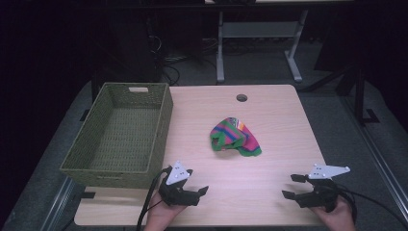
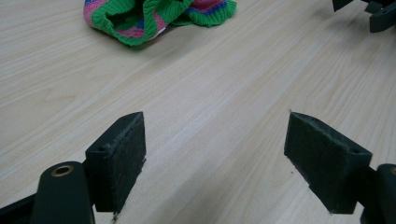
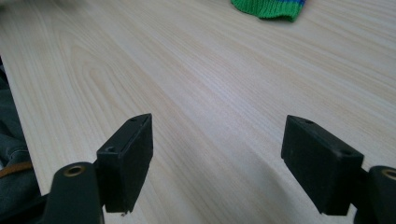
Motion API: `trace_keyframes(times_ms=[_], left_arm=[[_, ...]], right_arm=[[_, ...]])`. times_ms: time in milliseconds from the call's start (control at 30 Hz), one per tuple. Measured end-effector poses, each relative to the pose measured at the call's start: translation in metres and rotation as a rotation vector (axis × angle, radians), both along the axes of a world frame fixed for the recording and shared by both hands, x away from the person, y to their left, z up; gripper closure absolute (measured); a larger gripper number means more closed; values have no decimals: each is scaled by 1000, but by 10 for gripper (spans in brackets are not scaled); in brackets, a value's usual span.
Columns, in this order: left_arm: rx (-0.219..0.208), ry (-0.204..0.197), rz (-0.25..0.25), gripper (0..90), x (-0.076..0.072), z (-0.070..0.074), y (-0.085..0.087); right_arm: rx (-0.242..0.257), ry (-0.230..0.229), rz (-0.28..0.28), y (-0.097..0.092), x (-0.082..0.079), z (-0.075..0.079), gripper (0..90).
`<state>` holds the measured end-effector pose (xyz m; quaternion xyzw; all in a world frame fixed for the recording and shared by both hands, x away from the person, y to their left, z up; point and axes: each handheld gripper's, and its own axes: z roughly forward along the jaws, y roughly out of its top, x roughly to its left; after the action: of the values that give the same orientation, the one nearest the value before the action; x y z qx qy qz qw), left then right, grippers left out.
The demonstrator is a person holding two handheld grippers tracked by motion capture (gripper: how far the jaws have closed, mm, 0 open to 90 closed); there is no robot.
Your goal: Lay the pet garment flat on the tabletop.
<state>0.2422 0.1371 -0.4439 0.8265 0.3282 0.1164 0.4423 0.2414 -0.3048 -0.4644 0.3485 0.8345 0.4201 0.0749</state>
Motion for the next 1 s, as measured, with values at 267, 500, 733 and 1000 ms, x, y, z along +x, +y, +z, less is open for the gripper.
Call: trace_keyframes(times_ms=[267, 500, 733, 1000], left_arm=[[-16, 7, -3, 204, -1, 0, 2], [-20, 8, -4, 204, -1, 1, 4], [-19, 7, 0, 204, 0, 0, 4], [-13, 7, -9, 204, 0, -1, 2]], right_arm=[[3, -6, 6, 3, 0, 0, 247], [-24, -1, -3, 9, 0, 1, 247], [-27, 5, -2, 9, 0, -1, 247], [-16, 33, 5, 11, 6, 1, 257]])
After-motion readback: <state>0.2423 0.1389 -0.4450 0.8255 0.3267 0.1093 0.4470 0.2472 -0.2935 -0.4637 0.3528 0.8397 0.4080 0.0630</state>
